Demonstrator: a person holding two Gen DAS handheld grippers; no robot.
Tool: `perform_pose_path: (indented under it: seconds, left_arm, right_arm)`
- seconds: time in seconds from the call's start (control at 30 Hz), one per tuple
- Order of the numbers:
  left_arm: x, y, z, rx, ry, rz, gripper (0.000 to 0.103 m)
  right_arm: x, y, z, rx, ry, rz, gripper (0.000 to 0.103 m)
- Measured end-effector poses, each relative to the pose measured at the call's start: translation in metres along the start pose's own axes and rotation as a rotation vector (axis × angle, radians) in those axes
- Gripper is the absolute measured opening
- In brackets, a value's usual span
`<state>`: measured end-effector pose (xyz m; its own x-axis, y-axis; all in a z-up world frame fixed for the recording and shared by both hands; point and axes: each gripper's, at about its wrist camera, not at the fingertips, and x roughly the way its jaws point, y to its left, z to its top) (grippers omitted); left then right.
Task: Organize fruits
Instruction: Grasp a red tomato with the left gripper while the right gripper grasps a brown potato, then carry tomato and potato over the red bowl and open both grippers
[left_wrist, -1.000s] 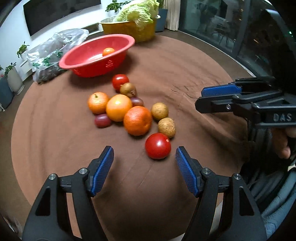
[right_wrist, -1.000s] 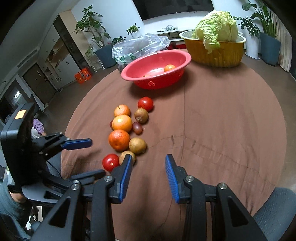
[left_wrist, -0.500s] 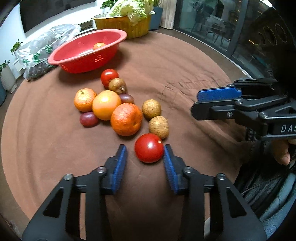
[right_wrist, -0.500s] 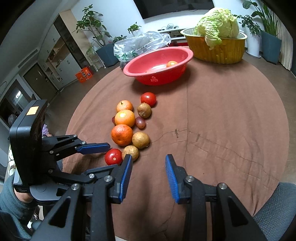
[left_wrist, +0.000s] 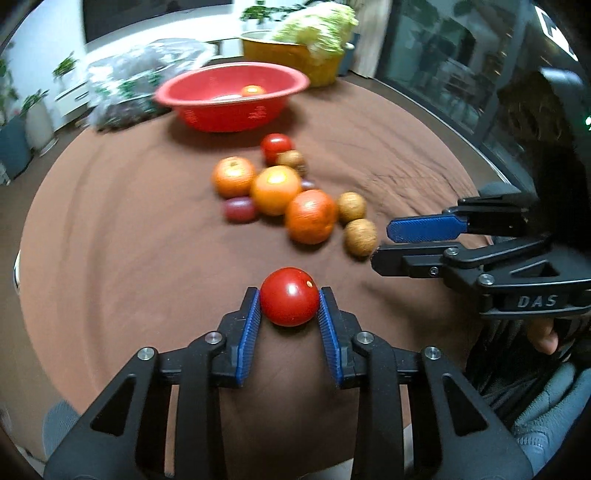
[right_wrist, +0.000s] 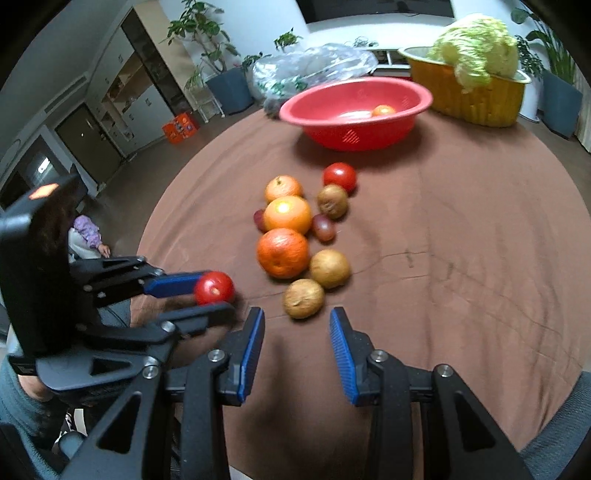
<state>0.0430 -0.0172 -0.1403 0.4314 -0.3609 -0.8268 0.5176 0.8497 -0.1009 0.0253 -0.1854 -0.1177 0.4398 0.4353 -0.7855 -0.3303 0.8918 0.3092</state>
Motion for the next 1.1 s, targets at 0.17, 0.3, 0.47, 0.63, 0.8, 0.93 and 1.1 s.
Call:
perform_pose_path:
  seconds: [0.17,0.3,0.47,0.63,0.8,0.93,1.1]
  left_arm:
    - [-0.013,0.017,-0.005,-0.052,-0.025,0.027,0.030]
    - [-0.017,0.022,-0.008,-0.066,-0.033,0.033,0.030]
    - [-0.013,0.018,-0.008,-0.065,-0.030,0.030,0.030]
    - [-0.011,0.016,-0.005,-0.069,-0.033,0.031,0.030]
    - [-0.012,0.019,0.002,-0.076,-0.043,0.034,0.030]
    - [-0.015,0.028,0.014,-0.088,-0.056,0.043,0.030]
    - [-0.020,0.042,0.047,-0.088,-0.106,0.049,0.030]
  right_arm:
    - [0.012,0.003,0.007,-0.006,0.011,-0.037,0.040]
    - [0.021,0.005,0.011,-0.022,0.025,-0.068,0.039]
    - [0.023,0.010,0.010,-0.071,0.021,-0.109,0.036]
    - [0.020,0.008,0.009,-0.064,0.025,-0.105,0.029]
    - [0.010,0.005,0.008,-0.052,0.022,-0.078,0.029]
    - [-0.009,-0.007,0.012,-0.007,-0.005,-0.041,0.029]
    - [-0.036,-0.036,0.037,0.043,-0.083,-0.065,0.029]
